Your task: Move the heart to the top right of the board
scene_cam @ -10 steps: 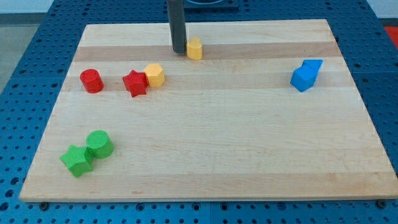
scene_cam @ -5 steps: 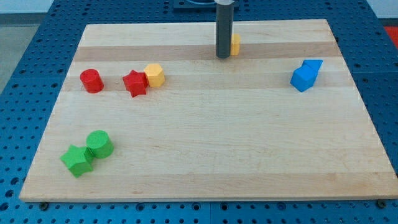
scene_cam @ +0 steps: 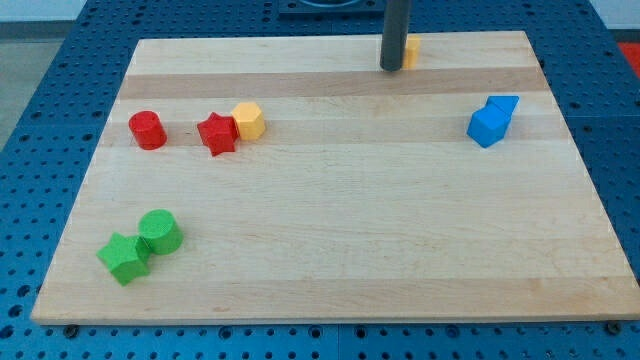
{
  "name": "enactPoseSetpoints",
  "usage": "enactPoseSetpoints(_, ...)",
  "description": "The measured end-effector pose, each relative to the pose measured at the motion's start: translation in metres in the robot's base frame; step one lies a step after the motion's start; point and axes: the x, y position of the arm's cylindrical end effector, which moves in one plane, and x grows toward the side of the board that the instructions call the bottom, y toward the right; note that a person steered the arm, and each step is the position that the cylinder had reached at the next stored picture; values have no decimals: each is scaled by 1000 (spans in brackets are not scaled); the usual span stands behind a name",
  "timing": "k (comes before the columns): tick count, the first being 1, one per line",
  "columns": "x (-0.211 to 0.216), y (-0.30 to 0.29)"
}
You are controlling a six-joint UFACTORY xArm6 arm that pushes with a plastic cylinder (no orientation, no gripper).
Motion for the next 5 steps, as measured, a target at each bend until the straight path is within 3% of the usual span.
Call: enactPoseSetpoints(5, -53, 3)
